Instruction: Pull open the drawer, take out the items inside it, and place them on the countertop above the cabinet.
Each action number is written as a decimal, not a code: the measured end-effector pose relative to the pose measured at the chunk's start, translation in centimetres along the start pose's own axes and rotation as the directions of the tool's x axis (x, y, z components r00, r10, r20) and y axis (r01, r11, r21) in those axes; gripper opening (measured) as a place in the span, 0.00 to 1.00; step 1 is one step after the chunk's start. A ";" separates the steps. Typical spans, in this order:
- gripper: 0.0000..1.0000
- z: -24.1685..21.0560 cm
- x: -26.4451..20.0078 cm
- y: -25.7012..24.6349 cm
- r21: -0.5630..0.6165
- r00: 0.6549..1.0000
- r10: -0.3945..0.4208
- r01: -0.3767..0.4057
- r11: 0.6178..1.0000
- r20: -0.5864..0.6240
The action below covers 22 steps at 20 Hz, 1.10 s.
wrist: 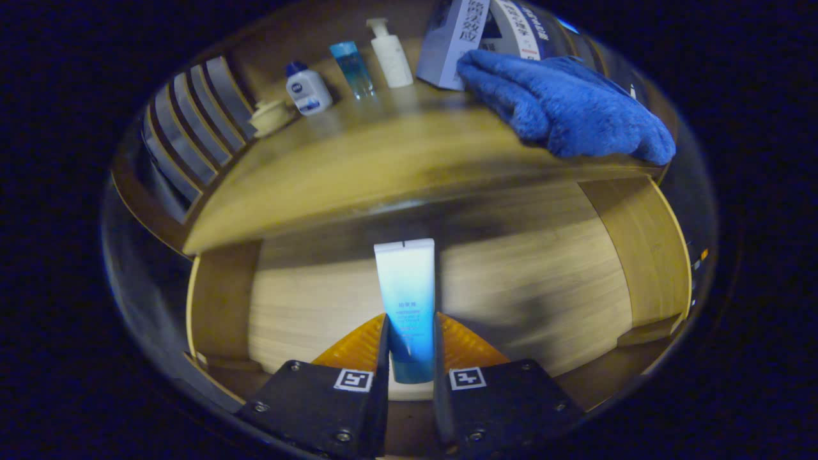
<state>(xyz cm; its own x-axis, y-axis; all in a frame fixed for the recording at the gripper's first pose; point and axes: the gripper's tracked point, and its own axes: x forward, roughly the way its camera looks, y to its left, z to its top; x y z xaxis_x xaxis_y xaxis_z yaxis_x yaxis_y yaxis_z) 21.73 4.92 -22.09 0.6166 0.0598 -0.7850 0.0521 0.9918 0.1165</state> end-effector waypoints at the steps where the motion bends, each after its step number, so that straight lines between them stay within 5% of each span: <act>1: 0.29 0.3 -0.7 0.2 0.008 1.000 0.015 -0.015 1.000 0.018; 14: 0.29 0.4 -6.7 1.6 0.048 0.969 0.117 -0.130 0.990 0.218; 22: 0.29 6.4 -13.7 2.5 -0.010 0.896 0.110 -0.117 0.993 0.431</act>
<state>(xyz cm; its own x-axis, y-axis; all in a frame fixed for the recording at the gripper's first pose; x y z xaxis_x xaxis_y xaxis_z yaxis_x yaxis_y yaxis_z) 18.45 5.89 -7.11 0.8964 0.1138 -0.4284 -0.0281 0.9791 0.2013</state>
